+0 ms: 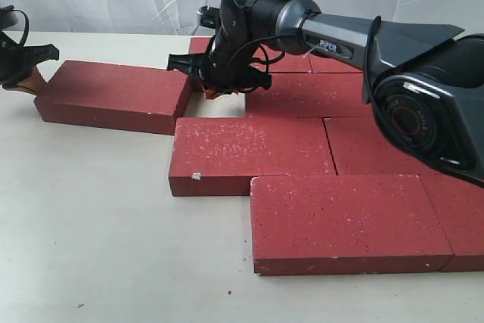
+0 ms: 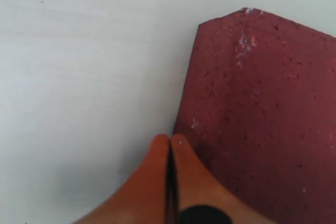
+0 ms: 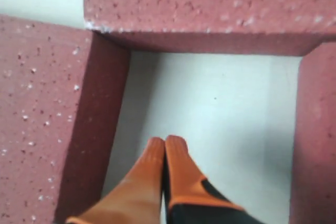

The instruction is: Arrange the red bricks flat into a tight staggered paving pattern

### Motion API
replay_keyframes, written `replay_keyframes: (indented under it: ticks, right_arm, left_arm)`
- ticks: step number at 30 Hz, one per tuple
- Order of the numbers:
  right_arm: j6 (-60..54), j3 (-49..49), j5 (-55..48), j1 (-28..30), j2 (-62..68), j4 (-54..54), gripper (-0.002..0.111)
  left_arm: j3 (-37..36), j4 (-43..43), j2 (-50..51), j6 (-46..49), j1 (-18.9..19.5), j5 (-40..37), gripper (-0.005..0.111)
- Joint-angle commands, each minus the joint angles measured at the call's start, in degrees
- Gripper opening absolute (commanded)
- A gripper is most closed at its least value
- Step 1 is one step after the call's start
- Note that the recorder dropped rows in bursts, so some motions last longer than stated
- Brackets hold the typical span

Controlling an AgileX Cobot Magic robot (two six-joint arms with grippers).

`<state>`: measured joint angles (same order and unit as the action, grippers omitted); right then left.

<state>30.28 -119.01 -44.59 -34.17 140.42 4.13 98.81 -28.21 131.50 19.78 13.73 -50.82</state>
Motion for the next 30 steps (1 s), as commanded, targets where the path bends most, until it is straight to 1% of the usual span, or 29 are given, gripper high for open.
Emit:
replay_keyframes:
  ticks: [1, 8, 15, 18, 27, 30]
  right_arm:
    - [0.0, -0.1, 0.2, 0.4, -3.4, -2.5, -0.001]
    - [-8.5, -0.1, -1.4, -1.5, -5.8, 0.8, -0.001]
    - [-14.9, -0.1, -4.3, -6.8, -5.9, 1.5, -0.001]
    - [-15.7, -0.1, -5.0, -10.0, -5.8, -0.3, -0.001]
    - [-15.7, -0.1, -6.2, -10.4, -2.2, -0.7, -0.001]
    - [-15.0, -0.1, -5.7, -10.4, -1.8, -4.1, -0.001]
  left_arm:
    - [0.2, -0.4, 0.2, -0.7, -0.3, -1.6, 0.000]
    - [0.2, -0.1, 0.2, -1.6, 0.3, -3.4, 0.000]
    - [0.2, -0.4, 0.2, -1.8, 0.4, -3.8, 0.000]
    - [0.2, -0.4, 0.2, -1.8, 0.5, -4.2, 0.000]
    - [0.2, -0.5, 0.2, -1.8, 0.5, -5.0, 0.000]
    - [0.2, -0.5, 0.2, -1.8, 0.5, -5.8, 0.000]
